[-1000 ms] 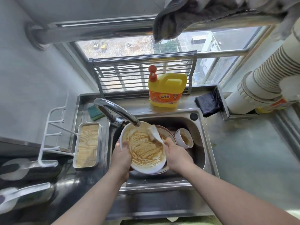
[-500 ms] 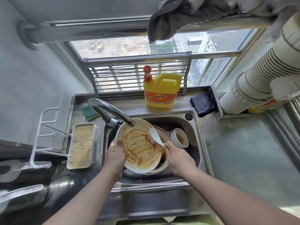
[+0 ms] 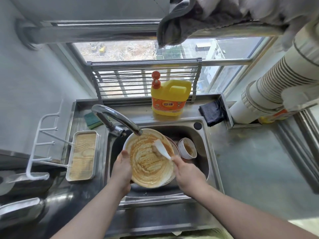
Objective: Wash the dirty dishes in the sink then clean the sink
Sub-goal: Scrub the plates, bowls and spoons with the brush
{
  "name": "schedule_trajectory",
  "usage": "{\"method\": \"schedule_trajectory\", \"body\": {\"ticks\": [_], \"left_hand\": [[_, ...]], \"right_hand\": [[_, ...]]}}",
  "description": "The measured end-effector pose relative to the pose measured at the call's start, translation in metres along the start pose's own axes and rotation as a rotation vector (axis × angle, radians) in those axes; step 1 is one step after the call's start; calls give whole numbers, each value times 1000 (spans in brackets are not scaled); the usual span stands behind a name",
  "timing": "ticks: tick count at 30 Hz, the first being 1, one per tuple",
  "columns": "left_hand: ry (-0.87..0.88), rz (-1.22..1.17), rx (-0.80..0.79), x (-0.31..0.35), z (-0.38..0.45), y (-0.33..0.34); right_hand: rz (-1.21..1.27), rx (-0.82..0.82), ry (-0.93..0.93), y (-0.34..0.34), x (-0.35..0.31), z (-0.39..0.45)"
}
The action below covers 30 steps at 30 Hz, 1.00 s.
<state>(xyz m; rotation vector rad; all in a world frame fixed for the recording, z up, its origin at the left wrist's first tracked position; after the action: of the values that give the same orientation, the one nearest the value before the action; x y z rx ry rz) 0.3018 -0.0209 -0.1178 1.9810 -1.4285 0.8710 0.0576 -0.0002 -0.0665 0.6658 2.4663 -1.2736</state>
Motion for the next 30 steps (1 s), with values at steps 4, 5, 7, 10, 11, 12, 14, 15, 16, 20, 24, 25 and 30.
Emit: {"method": "schedule_trajectory", "body": {"ticks": [4,5,7,10,11,12,14,15,16,20,24,25,30], "left_hand": [[-86,-113,34,-5,-2,16],[-94,-121,70,-3,1,11],[-70,-81,94,7,8,-3],[-92,-2,20,6,13,-15],[-120,44,-13,1,10,-14],[-139,101,-54,-5,6,-10],[-141,187,-110,-15,-6,5],[-143,186,-117,-19,-11,13],[-154,161,-110,-23,-14,20],[-228,2,34,-22,-11,16],[-278,-20,6,-19,-6,7],[-245,-1,-26,-17,-8,13],[-167,8,8,-21,-22,27]], "right_hand": [[154,-70,-200,41,-66,-17],[153,-91,-222,49,-63,-31],[84,-119,-187,47,-29,-50],[-121,-114,-30,20,41,-45],[-155,-93,17,9,53,-37],[-167,-73,46,1,55,-27],[-123,-35,62,-6,34,-5],[-66,-34,57,-4,16,5],[9,-48,39,3,-5,12],[213,-159,-105,37,-66,-10],[220,-175,-140,34,-63,-29],[224,-150,-136,29,-65,-23],[199,29,54,-10,-40,23]]}}
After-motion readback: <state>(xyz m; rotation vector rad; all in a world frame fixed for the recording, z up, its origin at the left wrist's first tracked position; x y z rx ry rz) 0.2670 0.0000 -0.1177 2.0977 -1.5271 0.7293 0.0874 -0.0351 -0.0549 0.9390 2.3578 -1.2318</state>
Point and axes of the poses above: each hand's wrist, its own z-axis towards the middle knuckle, its own y-axis out of the palm, x = y × z, the point moved 9 cm from there along z, towards the middle knuckle, and after that the axes turned 2 degrees about y, right-handed, at the moved point
